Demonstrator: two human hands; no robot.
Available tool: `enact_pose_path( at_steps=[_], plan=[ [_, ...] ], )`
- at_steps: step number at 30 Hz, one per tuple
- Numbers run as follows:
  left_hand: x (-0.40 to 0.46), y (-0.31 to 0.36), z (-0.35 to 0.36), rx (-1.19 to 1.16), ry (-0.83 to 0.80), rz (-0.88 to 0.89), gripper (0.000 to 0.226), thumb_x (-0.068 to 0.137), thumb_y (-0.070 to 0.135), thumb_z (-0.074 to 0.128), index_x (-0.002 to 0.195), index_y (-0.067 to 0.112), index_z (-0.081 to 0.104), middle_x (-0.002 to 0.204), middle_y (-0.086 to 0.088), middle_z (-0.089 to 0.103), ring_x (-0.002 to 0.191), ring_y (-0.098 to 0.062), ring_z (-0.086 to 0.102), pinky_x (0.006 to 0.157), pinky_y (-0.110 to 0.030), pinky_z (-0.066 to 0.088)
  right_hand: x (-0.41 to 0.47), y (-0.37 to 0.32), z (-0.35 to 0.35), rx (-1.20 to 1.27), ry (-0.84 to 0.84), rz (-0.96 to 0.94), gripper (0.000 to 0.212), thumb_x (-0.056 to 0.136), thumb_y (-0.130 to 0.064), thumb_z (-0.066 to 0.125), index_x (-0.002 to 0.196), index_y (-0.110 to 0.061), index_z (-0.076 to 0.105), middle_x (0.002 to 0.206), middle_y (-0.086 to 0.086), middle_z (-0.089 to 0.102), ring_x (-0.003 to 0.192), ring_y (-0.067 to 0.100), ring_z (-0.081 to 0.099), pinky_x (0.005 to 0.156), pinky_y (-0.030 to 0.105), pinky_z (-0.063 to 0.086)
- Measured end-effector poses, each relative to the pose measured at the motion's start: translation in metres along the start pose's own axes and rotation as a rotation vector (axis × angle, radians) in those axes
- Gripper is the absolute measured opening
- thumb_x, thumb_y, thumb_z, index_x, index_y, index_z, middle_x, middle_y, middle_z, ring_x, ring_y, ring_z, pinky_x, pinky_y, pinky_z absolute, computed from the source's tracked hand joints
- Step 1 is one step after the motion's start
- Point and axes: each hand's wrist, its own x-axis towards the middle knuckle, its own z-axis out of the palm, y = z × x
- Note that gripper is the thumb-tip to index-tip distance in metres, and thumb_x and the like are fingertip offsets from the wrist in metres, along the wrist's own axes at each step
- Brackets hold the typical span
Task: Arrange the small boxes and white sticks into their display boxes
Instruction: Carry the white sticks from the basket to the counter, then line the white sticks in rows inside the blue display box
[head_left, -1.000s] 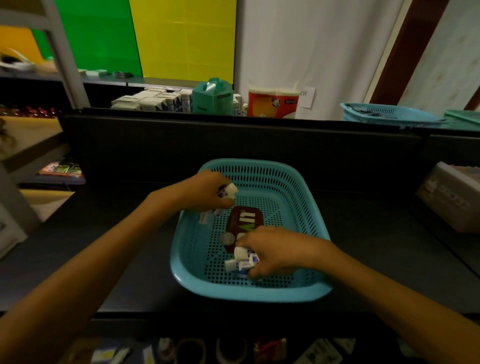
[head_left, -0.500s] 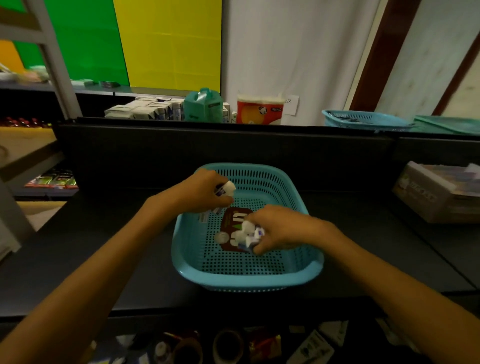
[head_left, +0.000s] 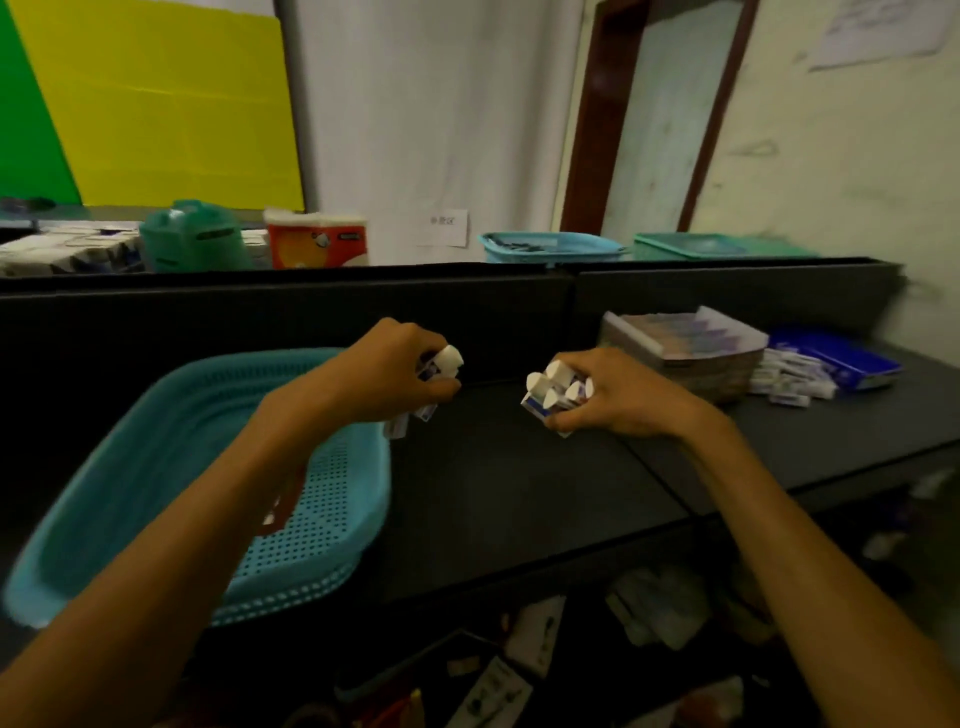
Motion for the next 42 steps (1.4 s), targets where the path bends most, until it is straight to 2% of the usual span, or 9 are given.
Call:
enact_pose_path(
  at_steps=[4,9,14,19,23,28,34,39,42],
  plan=[
    [0.039,0.076,0.051,-0.008,-0.045,0.104,0.024,0.086,0.032,0.064,0.105,0.018,0.063,0.083,0.009,0.057,0.07,-0.003,0.056,0.056,-0.01,0.039,-0.052,0.078,-0.032,-0.003,0.045,0.087,0.025,0.073,-0.022,0.079,0.09,-0.021,0.062,0.086,-0.006,0.064,0.078,0.007,0.059,0.067,0.023,0.043],
    [0.087,0.162,0.122,-0.069,-0.074,0.189,0.025,0.085,0.03,0.067,0.103,0.013,0.067,0.092,-0.003,0.067,0.078,-0.01,0.061,0.06,-0.008,0.041,-0.115,0.17,-0.071,0.0,0.048,0.203,0.025,0.073,-0.023,0.079,0.09,-0.025,0.06,0.087,-0.008,0.062,0.078,0.004,0.057,0.064,0.02,0.04],
    [0.142,0.237,0.182,-0.145,-0.162,0.224,0.026,0.086,0.027,0.066,0.106,0.011,0.065,0.099,-0.005,0.066,0.087,-0.014,0.062,0.073,-0.021,0.051,-0.153,0.246,-0.11,0.008,0.071,0.32,0.026,0.073,-0.024,0.079,0.085,-0.029,0.057,0.087,-0.007,0.061,0.079,0.009,0.058,0.065,0.023,0.042],
    [0.2,0.286,0.242,-0.184,-0.288,0.251,0.019,0.085,0.028,0.066,0.101,0.018,0.064,0.096,-0.001,0.065,0.081,-0.008,0.06,0.069,-0.017,0.046,-0.168,0.314,-0.137,-0.005,0.058,0.388,0.03,0.076,-0.026,0.076,0.101,-0.022,0.059,0.095,-0.006,0.059,0.083,0.005,0.056,0.068,0.02,0.044],
    [0.256,0.314,0.279,-0.204,-0.289,0.241,0.02,0.086,0.027,0.065,0.102,0.017,0.062,0.096,-0.001,0.063,0.081,-0.008,0.058,0.069,-0.017,0.046,-0.162,0.375,-0.157,-0.036,0.045,0.424,0.036,0.077,-0.03,0.076,0.107,-0.026,0.056,0.106,-0.002,0.058,0.091,0.01,0.055,0.073,0.024,0.043],
    [0.332,0.339,0.321,-0.228,-0.282,0.177,0.028,0.085,0.031,0.065,0.111,0.02,0.059,0.101,-0.001,0.063,0.086,-0.011,0.06,0.078,-0.026,0.052,-0.134,0.446,-0.189,-0.067,0.054,0.405,0.031,0.078,-0.027,0.075,0.102,-0.025,0.055,0.094,-0.008,0.055,0.08,0.003,0.051,0.064,0.017,0.038],
    [0.414,0.35,0.344,-0.183,-0.195,0.042,0.03,0.085,0.031,0.064,0.112,0.018,0.06,0.102,-0.003,0.064,0.086,-0.011,0.061,0.08,-0.028,0.053,-0.072,0.517,-0.223,-0.105,0.044,0.36,0.056,0.08,-0.033,0.073,0.128,-0.016,0.051,0.121,-0.005,0.051,0.109,0.017,0.052,0.082,0.024,0.04],
    [0.449,0.354,0.368,-0.133,-0.23,-0.03,0.027,0.086,0.031,0.064,0.11,0.019,0.061,0.101,-0.001,0.064,0.082,-0.01,0.06,0.077,-0.028,0.053,-0.022,0.551,-0.225,-0.063,-0.041,0.269,0.036,0.08,-0.032,0.073,0.109,-0.019,0.057,0.109,0.001,0.06,0.094,0.015,0.057,0.08,0.03,0.047],
    [0.461,0.35,0.376,-0.133,-0.209,-0.091,0.027,0.085,0.029,0.065,0.11,0.019,0.062,0.1,-0.002,0.064,0.084,-0.011,0.06,0.08,-0.029,0.053,0.005,0.565,-0.222,-0.006,-0.033,0.208,0.028,0.08,-0.03,0.073,0.1,-0.021,0.055,0.098,-0.001,0.061,0.085,0.012,0.058,0.069,0.024,0.045]
  ],
)
